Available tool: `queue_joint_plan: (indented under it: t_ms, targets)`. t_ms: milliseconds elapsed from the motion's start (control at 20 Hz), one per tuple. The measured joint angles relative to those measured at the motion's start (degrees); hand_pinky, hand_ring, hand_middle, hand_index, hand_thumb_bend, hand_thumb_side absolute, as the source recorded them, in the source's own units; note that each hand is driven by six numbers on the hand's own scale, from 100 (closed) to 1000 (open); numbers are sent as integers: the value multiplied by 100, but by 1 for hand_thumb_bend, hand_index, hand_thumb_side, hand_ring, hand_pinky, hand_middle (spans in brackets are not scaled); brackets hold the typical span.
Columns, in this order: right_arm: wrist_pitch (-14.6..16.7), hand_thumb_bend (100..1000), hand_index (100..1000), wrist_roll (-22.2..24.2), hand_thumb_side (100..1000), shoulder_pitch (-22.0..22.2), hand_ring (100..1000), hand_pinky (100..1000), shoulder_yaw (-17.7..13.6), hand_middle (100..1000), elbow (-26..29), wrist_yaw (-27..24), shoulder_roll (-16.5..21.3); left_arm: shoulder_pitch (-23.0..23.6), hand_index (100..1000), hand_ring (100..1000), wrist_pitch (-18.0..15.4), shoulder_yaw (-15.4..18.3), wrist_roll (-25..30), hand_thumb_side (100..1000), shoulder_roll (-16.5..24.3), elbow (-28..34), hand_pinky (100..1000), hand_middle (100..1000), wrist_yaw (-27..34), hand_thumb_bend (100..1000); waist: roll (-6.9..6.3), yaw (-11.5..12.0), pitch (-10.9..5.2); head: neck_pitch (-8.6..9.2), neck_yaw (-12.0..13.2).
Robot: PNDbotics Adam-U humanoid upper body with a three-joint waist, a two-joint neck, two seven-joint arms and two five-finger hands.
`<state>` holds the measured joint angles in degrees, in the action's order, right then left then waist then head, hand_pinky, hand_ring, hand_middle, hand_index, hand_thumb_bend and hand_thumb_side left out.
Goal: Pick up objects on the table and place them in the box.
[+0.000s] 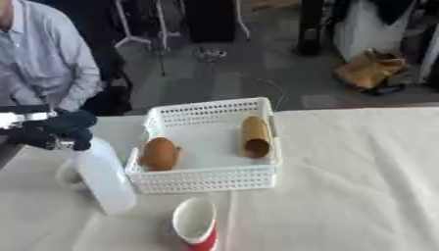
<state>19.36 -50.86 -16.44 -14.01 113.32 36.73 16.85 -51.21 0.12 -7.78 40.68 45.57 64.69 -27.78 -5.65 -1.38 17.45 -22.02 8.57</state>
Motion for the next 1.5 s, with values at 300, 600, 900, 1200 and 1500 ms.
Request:
queue_joint_plan:
  t_ms: [300,600,900,1200,1500]
  targets:
    - [-9,100,715,-7,1000,-16,832,705,-31,646,0,-5,0,43,658,614,-4,1,48,757,0,-2,650,521,123,547,3,0,0,0,1]
    - [-12,100,715,-9,1000,-16,832,705,-33,645,0,-13,-1,67,684,642,34,3,1,782,-13,-26,671,577,267,548,6,-1,0,0,1]
    - [-14,100,713,-9,1000,-17,831,704,-35,643,0,-16,-5,113,782,727,72,28,-105,815,-108,-50,701,660,513,595,19,-5,1,3,1]
    - [-32,100,711,-20,1000,-18,832,703,-67,642,0,-22,-7,184,775,713,77,35,-112,807,-157,-75,703,627,684,598,23,-11,13,5,1]
    - [-43,100,710,-30,1000,-24,831,705,-71,642,0,-25,-7,217,707,649,88,35,-124,787,-185,-75,672,553,813,548,24,-12,13,7,2]
